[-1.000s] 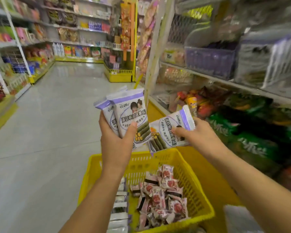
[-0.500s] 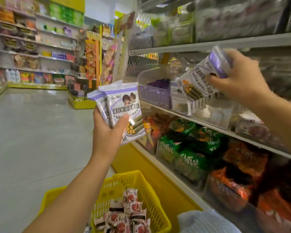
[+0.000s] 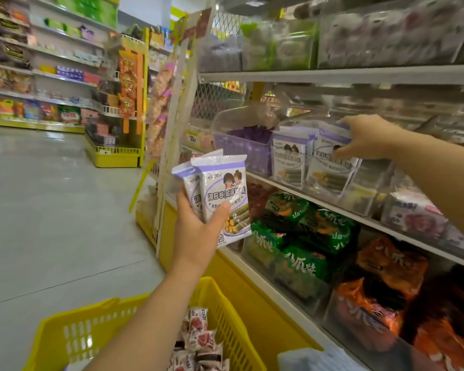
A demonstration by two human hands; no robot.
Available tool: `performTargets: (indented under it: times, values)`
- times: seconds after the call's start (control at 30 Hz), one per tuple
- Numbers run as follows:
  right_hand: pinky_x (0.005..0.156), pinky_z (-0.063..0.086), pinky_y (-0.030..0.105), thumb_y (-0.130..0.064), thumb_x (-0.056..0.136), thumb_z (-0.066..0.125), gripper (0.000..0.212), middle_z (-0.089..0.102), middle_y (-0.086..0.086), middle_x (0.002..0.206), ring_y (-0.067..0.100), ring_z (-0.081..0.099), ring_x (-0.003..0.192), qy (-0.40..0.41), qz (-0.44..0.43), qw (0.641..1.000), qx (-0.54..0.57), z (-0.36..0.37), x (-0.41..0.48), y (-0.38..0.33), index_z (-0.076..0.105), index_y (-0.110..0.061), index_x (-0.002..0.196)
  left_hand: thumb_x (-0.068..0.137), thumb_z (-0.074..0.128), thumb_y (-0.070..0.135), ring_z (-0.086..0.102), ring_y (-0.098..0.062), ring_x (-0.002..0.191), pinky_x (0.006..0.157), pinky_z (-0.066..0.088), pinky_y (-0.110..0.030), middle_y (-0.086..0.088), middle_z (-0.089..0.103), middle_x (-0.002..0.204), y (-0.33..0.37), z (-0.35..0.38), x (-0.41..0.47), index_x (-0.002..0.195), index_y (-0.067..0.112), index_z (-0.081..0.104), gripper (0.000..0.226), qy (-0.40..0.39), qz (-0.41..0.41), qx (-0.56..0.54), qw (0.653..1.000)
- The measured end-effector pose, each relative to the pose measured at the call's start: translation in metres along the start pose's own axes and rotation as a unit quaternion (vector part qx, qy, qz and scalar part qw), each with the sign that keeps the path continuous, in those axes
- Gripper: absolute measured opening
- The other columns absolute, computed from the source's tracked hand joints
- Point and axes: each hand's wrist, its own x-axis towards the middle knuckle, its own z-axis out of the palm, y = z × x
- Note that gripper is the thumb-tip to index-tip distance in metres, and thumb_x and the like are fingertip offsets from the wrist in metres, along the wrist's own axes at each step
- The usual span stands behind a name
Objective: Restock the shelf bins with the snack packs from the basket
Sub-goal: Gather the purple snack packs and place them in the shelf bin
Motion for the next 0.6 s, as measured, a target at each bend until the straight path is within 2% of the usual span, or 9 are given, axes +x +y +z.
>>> performTargets:
  times: [0.1, 0.23, 0.3, 0.37, 0.43, 0.5, 0.57, 0.6]
  values:
    - [0.102, 0.038, 0.038, -0.044, 0.086, 0.066, 0.076, 0.043, 0.016, 0.145, 0.034, 0.045, 0.127, -0.057, -0.003, 0.998, 0.024, 0.012, 0.014, 0.0, 0.035, -0.007, 0.145, 0.086, 0.069, 0.012, 0.064, 0.012, 0.088, 0.062, 0.047, -0.004, 0.039, 0.063, 0.097, -0.002, -0.001, 0.002, 0.12, 0.033, 0.043, 0.048, 0.0, -0.001, -0.004, 1.0]
    - [0.093, 0.039, 0.034, -0.059, 0.086, 0.054, 0.079, 0.049, 0.017, 0.14, 0.033, 0.049, 0.122, -0.073, -0.009, 0.996, 0.059, 0.021, 0.022, -0.004, 0.04, -0.005, 0.141, 0.086, 0.07, 0.013, 0.064, 0.011, 0.091, 0.062, 0.048, -0.005, 0.036, 0.064, 0.1, -0.006, -0.005, 0.003, 0.13, 0.027, 0.041, 0.054, -0.003, -0.009, -0.01, 1.0]
    - [0.095, 0.038, 0.033, -0.064, 0.084, 0.051, 0.082, 0.046, 0.015, 0.143, 0.031, 0.047, 0.125, -0.092, -0.014, 0.993, 0.067, 0.017, 0.018, -0.004, 0.037, -0.007, 0.143, 0.085, 0.071, 0.015, 0.064, 0.008, 0.095, 0.066, 0.05, -0.008, 0.033, 0.065, 0.105, -0.007, -0.009, 0.003, 0.134, 0.026, 0.04, 0.059, -0.013, -0.014, -0.002, 1.0]
    - [0.102, 0.036, 0.034, -0.067, 0.08, 0.049, 0.088, 0.042, 0.011, 0.147, 0.029, 0.044, 0.131, -0.086, -0.041, 0.993, 0.075, 0.003, 0.01, -0.003, 0.033, -0.011, 0.146, 0.084, 0.072, 0.018, 0.065, 0.005, 0.098, 0.071, 0.055, -0.016, 0.028, 0.066, 0.109, -0.002, -0.011, 0.006, 0.135, 0.03, 0.04, 0.061, -0.035, -0.023, 0.002, 0.999]
    - [0.1, 0.039, 0.032, -0.068, 0.072, 0.05, 0.093, 0.047, 0.009, 0.143, 0.025, 0.048, 0.127, -0.039, -0.092, 0.989, 0.107, -0.019, 0.001, -0.004, 0.036, -0.013, 0.145, 0.082, 0.074, 0.026, 0.065, 0.001, 0.102, 0.08, 0.056, -0.024, 0.024, 0.066, 0.113, 0.011, -0.006, 0.015, 0.135, 0.033, 0.041, 0.062, -0.073, -0.031, -0.002, 0.997]
    - [0.093, 0.045, 0.025, -0.068, 0.066, 0.054, 0.089, 0.057, 0.002, 0.134, 0.015, 0.058, 0.116, -0.02, -0.136, 0.972, 0.189, -0.045, -0.009, -0.007, 0.043, -0.019, 0.14, 0.076, 0.077, 0.036, 0.065, 0.0, 0.104, 0.078, 0.055, -0.019, 0.022, 0.067, 0.114, 0.032, 0.006, 0.028, 0.134, 0.036, 0.042, 0.068, -0.125, -0.031, -0.009, 0.992]
    - [0.084, 0.052, 0.02, -0.069, 0.061, 0.061, 0.084, 0.063, -0.008, 0.122, 0.006, 0.064, 0.104, -0.072, -0.167, 0.941, 0.284, -0.067, -0.021, -0.012, 0.049, -0.03, 0.134, 0.074, 0.077, 0.041, 0.064, 0.001, 0.103, 0.072, 0.053, -0.012, 0.024, 0.067, 0.113, 0.058, 0.024, 0.043, 0.132, 0.039, 0.043, 0.068, -0.182, -0.024, -0.021, 0.983]
    - [0.084, 0.055, 0.023, -0.066, 0.06, 0.066, 0.081, 0.064, -0.01, 0.12, 0.005, 0.064, 0.103, -0.111, -0.18, 0.92, 0.329, -0.075, -0.025, -0.012, 0.05, -0.033, 0.132, 0.074, 0.076, 0.042, 0.064, 0.003, 0.103, 0.071, 0.052, -0.01, 0.026, 0.066, 0.112, 0.072, 0.036, 0.05, 0.13, 0.042, 0.044, 0.064, -0.209, -0.017, -0.021, 0.977]
